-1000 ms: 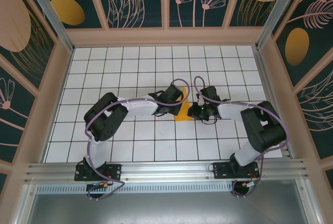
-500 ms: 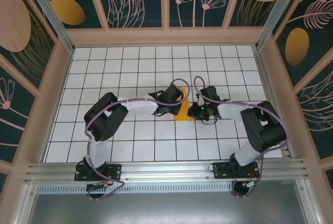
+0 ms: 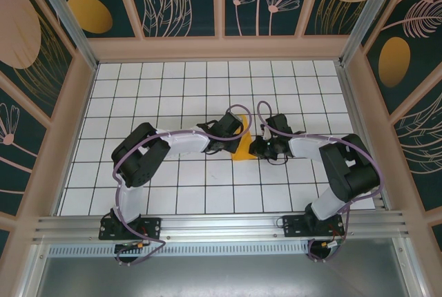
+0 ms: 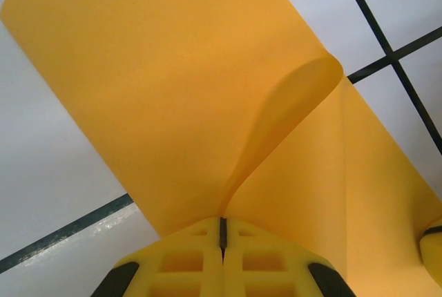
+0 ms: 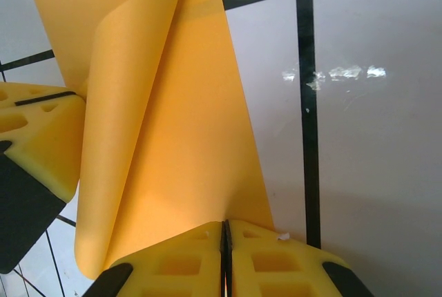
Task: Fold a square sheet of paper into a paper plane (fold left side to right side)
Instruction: Fold the triangle a second time at the center of the table.
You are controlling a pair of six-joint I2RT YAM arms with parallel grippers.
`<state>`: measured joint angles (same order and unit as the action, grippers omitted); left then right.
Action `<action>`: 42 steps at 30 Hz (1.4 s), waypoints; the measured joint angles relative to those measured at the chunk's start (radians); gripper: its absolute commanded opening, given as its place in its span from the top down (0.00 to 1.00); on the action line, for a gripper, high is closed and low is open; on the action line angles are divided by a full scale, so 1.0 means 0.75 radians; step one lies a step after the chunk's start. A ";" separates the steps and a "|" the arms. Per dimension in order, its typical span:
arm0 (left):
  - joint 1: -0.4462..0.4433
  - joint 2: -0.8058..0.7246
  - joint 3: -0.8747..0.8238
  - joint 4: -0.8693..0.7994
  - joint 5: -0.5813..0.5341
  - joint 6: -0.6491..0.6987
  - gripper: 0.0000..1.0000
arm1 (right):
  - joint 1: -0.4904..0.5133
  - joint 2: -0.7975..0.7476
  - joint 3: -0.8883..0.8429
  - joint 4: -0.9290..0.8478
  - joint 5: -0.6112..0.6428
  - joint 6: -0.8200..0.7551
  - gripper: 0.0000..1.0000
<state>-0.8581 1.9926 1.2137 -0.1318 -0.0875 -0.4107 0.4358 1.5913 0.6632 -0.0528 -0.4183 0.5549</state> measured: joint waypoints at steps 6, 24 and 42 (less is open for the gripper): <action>0.000 -0.009 -0.018 0.001 0.000 0.000 0.95 | 0.000 0.001 0.000 -0.001 0.000 0.000 0.87; 0.001 -0.010 -0.020 0.002 0.001 0.000 0.95 | 0.006 -0.004 0.005 -0.010 0.003 -0.005 0.87; 0.001 -0.010 -0.020 0.004 0.007 -0.001 0.95 | -0.054 0.000 0.077 0.183 -0.142 0.144 0.88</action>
<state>-0.8577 1.9854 1.1984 -0.1291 -0.0826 -0.4110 0.3954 1.5913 0.7208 0.0841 -0.5251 0.6628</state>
